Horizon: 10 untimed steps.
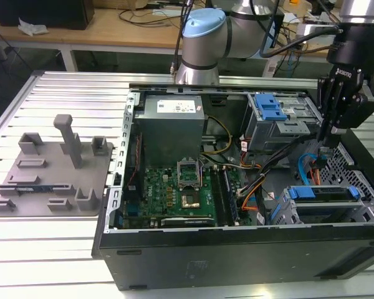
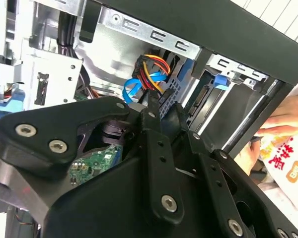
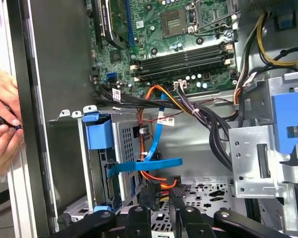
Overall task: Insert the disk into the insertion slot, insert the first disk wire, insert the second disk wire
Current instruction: 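Insert the first disk wire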
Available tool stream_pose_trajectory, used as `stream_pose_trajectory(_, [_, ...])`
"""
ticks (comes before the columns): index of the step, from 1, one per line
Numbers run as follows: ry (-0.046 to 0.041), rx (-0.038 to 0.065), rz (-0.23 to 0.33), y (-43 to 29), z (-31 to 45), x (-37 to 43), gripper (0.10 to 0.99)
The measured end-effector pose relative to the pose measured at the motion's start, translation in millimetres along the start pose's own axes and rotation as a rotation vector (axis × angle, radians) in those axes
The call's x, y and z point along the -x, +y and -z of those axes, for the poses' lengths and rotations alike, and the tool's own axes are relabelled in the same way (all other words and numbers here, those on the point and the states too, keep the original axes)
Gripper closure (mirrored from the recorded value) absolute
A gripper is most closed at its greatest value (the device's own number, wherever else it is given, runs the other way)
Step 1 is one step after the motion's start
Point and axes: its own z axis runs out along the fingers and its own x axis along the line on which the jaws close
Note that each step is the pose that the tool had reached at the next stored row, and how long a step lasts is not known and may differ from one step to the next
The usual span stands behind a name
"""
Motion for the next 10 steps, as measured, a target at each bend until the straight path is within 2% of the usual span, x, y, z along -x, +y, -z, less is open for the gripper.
stream_pose_trajectory(2, [0.0093, -0.001, 0.000, 0.1, -2.1, 0.8, 0.796])
stream_pose_trajectory(3, [0.0174, -0.002, 0.000, 0.1, -2.8, 1.0, 0.784])
stream_pose_trajectory(4, [0.0204, -0.002, 0.000, 0.1, -2.8, 1.3, 0.722])
stream_pose_trajectory(7, [0.0256, -0.003, 0.000, 0.3, -2.5, 2.5, 0.722])
stream_pose_trajectory(9, [0.0430, -0.005, -0.003, 0.4, -3.1, 2.9, 0.722])
stream_pose_trajectory(10, [0.0465, -0.004, -0.011, 0.4, -3.5, 3.0, 0.722])
